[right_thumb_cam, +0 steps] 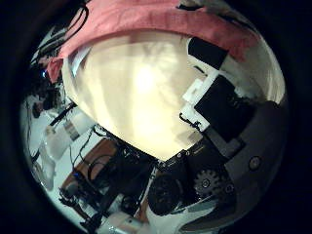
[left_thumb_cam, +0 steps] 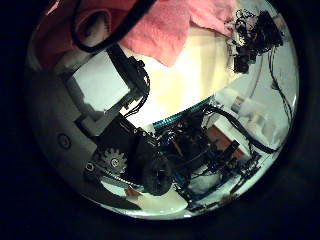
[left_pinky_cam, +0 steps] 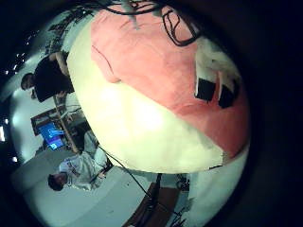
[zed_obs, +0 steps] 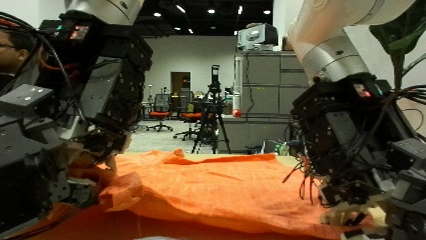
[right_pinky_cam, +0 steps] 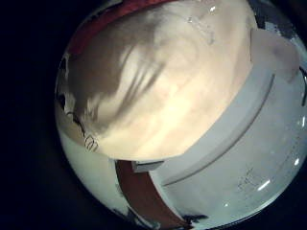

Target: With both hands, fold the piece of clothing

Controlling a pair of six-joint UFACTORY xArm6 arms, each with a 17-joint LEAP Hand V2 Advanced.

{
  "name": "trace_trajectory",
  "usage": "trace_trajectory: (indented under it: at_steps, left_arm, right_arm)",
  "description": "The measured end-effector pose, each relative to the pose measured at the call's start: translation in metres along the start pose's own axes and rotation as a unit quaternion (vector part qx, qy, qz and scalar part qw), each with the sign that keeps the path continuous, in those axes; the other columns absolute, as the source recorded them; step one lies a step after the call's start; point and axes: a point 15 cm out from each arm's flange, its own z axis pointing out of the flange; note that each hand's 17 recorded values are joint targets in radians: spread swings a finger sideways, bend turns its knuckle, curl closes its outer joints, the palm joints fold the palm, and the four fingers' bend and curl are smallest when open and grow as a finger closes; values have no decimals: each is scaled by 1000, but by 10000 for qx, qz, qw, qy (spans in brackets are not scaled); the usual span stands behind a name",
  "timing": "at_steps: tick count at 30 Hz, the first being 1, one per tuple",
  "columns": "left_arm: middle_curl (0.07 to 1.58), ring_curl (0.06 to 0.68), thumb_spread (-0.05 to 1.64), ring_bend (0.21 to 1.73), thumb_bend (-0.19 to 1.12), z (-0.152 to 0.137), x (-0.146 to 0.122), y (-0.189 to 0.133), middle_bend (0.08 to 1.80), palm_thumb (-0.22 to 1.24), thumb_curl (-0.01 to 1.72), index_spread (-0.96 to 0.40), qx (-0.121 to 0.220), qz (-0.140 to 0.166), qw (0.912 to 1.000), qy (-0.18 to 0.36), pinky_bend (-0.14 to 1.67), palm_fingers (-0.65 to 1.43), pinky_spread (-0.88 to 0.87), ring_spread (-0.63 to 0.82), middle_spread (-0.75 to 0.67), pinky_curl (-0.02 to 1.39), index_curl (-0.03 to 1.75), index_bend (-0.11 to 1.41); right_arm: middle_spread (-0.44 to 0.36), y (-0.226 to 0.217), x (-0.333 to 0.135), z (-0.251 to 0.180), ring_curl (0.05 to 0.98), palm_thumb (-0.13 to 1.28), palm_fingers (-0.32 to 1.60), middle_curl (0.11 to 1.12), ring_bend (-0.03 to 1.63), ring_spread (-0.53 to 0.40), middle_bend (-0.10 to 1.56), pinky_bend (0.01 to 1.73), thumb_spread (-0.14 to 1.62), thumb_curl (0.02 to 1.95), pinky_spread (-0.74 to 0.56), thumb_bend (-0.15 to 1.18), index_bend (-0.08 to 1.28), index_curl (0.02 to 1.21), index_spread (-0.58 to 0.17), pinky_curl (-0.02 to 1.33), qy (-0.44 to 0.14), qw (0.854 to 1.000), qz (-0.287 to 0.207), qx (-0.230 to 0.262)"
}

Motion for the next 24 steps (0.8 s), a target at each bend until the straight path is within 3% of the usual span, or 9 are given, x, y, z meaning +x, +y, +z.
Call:
trace_trajectory:
  at_steps: [4, 11, 15, 24]
  left_arm:
    - [1023, 531, 1013, 1214, -20, -1, -1, 3, 846, 760, 603, -691, -43, 59, 10000, 5, 992, 1041, -724, -486, -624, 596, 1145, 159]
    - [1026, 531, 1030, 1217, -28, -7, 3, 10, 853, 720, 587, -688, -174, 258, 9994, 121, 985, 1033, -724, -483, -625, 595, 1162, 164]
    - [1030, 531, 1192, 1210, -49, -9, 6, 17, 849, 511, 472, -694, -336, 337, 9986, 219, 967, 1028, -716, -480, -621, 597, 1176, 192]
    - [1052, 539, 1511, 1193, 10, -16, 4, 25, 836, 424, 313, -717, -451, 412, 9976, 321, 919, 1035, -714, -464, -601, 606, 1240, 228]
  right_arm:
    - [-255, -5, 0, -1, 620, 1018, 1245, 812, 1011, -335, 813, 905, 1065, 556, -498, 2, 598, 758, -417, 461, 15, 9999, -2, 108]
    - [-248, -10, 2, -11, 735, 1117, 1099, 935, 1176, -317, 1027, 1152, 1158, 614, -400, 45, 826, 910, -408, 642, 40, 9993, -47, 358]
    - [-248, -7, 4, -21, 779, 1114, 1043, 974, 1220, -312, 1074, 1199, 1202, 636, -366, 44, 880, 956, -398, 706, 66, 9987, -39, 496]
    - [-243, 15, 7, -48, 854, 1101, 963, 1031, 1281, -303, 1147, 1239, 1280, 683, -317, 35, 956, 1025, -379, 827, 81, 9977, 28, 677]
